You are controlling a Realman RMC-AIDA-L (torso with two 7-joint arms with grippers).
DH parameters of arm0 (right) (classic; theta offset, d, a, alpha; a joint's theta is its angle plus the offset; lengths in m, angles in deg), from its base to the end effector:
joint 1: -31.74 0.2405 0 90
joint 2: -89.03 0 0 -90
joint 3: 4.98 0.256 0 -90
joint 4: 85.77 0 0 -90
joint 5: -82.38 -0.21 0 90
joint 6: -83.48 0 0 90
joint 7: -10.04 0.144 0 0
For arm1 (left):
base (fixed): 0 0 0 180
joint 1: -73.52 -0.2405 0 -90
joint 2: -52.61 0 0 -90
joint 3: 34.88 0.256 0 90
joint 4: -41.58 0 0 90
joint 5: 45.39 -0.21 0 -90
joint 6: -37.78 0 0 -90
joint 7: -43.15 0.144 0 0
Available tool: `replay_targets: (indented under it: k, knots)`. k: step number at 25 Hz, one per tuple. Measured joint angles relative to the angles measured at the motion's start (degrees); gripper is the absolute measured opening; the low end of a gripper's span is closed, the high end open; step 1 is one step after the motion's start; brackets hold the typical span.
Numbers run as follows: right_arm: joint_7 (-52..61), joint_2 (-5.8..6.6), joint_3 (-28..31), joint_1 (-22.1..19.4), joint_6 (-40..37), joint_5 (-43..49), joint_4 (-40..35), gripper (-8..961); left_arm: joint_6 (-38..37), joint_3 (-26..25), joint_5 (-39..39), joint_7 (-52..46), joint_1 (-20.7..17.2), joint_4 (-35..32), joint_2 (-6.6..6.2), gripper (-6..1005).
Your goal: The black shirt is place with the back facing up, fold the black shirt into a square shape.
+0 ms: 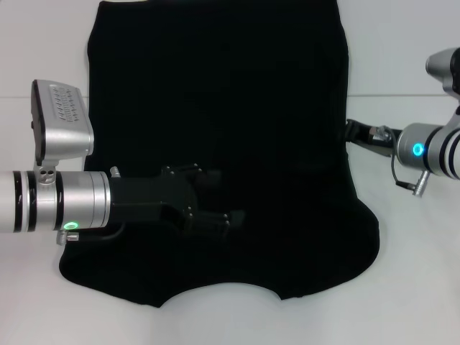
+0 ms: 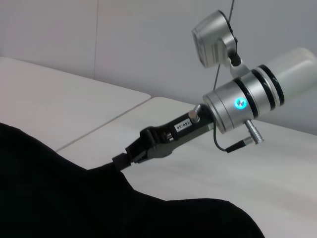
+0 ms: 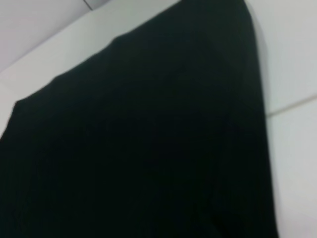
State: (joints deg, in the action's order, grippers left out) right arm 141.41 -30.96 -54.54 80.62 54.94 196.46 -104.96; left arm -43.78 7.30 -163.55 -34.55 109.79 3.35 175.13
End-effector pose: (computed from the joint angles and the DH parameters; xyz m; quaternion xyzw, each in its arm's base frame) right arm 0.2554 0.4518 -0.0451 -0.6868 0.6050 0.1996 0.3499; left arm -0.2273 0.3573 -0.0318 -0.9565 -0.1636 -0.2008 0.1340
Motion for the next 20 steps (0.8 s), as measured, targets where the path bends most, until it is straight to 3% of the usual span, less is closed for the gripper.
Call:
replay_targets:
  k: [20]
  knots:
    - [-1.01,-0.24,-0.83,7.21,-2.16,0.00,0.77,0,0.25,-0.08,0.04,0.00,0.19,0.00,0.00,934]
